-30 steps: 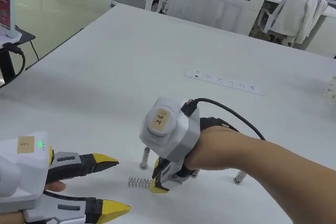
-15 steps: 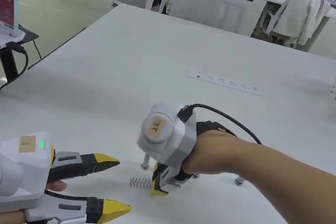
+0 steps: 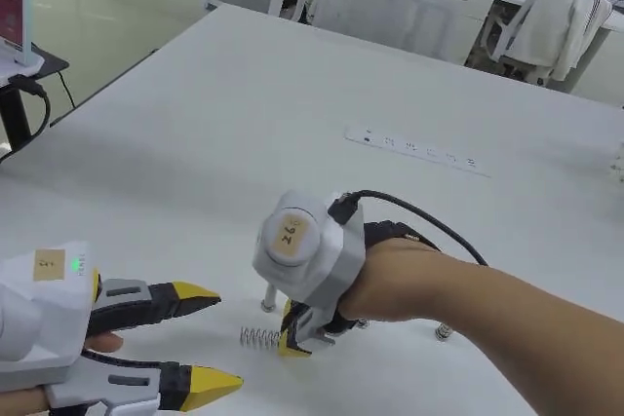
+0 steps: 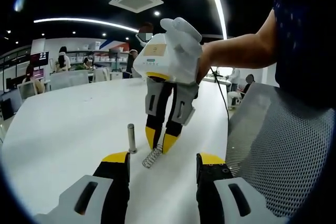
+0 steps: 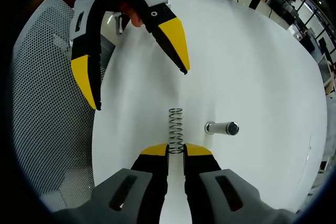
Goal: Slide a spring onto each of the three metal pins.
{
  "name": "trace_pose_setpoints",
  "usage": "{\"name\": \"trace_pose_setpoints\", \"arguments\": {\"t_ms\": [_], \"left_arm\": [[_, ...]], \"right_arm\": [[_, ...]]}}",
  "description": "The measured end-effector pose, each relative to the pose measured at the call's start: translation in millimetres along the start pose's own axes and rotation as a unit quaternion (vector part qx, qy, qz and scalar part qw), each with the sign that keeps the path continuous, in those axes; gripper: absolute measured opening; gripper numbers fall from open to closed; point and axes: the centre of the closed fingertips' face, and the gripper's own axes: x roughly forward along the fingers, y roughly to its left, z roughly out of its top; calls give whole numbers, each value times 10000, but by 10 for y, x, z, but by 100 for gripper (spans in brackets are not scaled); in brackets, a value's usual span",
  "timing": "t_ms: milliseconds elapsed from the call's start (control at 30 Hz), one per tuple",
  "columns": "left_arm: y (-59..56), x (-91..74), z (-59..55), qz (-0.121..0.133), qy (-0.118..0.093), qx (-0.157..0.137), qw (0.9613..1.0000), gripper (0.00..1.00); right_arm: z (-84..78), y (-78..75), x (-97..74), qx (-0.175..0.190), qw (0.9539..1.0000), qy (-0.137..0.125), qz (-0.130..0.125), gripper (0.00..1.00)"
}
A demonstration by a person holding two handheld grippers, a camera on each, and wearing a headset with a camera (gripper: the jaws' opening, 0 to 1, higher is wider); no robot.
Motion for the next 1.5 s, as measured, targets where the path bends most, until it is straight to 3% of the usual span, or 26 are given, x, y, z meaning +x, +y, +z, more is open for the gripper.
{"name": "trace_pose_setpoints", "arguments": {"t_ms": [400,800,1500], "left_arm": [[-47,71,31,-122,25,74,9999,43],[-111,129,102,-283,-24,184,9994,35],[-226,203,208,-654,-69,505,9966,15]], "right_arm": [[57,154,-281,27,9997,-211,148,8],[85,257,-495,-173,9995,-220,123,8],[92,331,-613,-263,9994,-212,71,8]]}}
